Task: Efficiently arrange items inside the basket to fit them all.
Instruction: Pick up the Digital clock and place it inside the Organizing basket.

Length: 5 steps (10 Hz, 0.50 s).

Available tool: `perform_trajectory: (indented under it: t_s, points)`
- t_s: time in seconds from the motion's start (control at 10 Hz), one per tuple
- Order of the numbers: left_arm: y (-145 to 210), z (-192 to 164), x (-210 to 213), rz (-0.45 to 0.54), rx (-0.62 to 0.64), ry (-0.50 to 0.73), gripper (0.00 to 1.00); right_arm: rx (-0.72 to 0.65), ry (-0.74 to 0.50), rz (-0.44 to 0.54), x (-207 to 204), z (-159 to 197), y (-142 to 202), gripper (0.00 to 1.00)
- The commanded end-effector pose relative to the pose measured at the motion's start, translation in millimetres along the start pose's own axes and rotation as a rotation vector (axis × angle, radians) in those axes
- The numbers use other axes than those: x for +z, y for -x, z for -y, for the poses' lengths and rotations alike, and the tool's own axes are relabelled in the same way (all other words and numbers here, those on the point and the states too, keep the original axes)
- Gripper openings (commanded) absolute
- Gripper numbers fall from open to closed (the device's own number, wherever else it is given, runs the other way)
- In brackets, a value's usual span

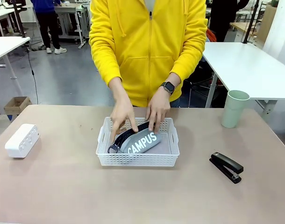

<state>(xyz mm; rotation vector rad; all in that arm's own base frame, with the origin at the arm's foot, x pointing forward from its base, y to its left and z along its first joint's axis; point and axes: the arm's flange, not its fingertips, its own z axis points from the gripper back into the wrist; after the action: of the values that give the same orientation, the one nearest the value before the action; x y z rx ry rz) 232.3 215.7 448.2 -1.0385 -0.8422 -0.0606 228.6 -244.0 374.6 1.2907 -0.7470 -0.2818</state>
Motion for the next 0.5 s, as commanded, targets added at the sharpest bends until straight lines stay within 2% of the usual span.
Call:
perform_trajectory:
  t_s: [0.0, 0.4]
  points:
    - [-7.7, 12.8, -0.6, 0.031, -0.036, 0.032, 1.0, -0.004, -0.011, -0.035, 0.8, -16.2, 0.7, 1.0]
    - [-7.7, 12.8, -0.6, 0.031, -0.036, 0.032, 1.0, -0.004, -0.011, -0.035, 0.8, -16.2, 0.7, 1.0]
